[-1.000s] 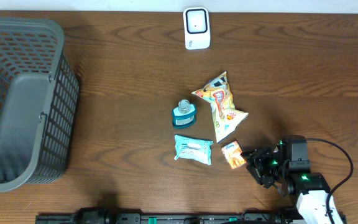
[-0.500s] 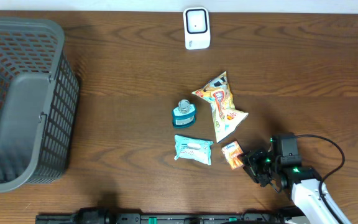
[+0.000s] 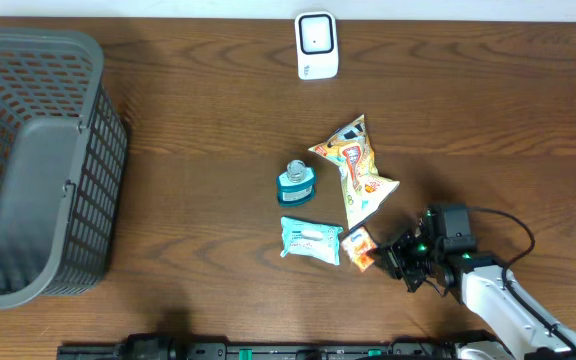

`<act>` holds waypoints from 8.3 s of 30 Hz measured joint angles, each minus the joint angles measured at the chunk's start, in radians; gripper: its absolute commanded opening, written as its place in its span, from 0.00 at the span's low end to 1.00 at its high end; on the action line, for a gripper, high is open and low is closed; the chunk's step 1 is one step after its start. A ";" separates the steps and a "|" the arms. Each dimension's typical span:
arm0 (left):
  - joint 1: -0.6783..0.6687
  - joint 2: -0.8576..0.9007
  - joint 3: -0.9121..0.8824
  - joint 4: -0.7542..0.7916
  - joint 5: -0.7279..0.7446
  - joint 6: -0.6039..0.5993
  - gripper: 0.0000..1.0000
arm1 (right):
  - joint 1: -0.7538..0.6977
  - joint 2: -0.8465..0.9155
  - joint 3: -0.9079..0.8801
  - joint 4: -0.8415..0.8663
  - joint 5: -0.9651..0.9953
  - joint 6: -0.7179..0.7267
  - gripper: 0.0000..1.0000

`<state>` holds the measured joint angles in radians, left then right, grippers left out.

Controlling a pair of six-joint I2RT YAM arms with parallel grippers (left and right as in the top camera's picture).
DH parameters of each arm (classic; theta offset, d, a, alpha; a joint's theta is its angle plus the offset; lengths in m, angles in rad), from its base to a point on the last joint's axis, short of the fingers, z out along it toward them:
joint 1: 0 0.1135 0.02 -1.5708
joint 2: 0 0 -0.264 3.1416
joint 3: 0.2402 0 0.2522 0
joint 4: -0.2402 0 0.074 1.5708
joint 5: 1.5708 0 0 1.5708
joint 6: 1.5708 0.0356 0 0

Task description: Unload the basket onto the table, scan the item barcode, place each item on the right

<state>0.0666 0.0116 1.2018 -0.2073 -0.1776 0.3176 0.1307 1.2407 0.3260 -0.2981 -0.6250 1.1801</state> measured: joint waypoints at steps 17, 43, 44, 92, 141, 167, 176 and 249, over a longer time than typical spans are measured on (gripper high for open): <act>-0.003 0.000 -0.078 0.113 0.232 -0.065 0.98 | -0.137 -0.103 -0.019 -0.008 -0.798 0.031 0.01; -0.003 0.000 -0.802 0.076 0.589 -0.342 0.98 | -0.137 -0.104 -0.022 -0.140 -0.905 0.119 0.02; -0.003 0.000 -0.813 0.065 0.614 -0.328 0.98 | -0.137 -0.104 -0.022 -0.135 -0.906 0.118 0.02; -0.003 -0.002 -1.006 -0.376 0.605 -0.283 0.98 | -0.261 -0.112 0.382 0.624 -0.163 -0.338 0.01; -0.003 -0.002 -1.006 -0.377 0.605 -0.283 0.98 | 0.268 1.059 1.442 0.328 1.017 -0.958 0.01; -0.003 -0.001 -1.007 -0.376 0.605 -0.283 0.98 | -0.615 1.032 1.438 -0.392 1.291 -0.962 0.18; -0.003 -0.001 -1.007 -0.376 0.605 -0.283 0.98 | -0.721 0.885 1.431 -0.416 1.045 -0.924 0.99; -0.003 -0.001 -1.007 -0.377 0.605 -0.283 0.98 | 0.024 0.909 1.406 -1.053 0.021 -1.170 0.01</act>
<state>0.0635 0.0105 0.1951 -0.5838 0.4274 0.0341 0.1547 2.1502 1.7321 -1.3514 -0.6041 0.0105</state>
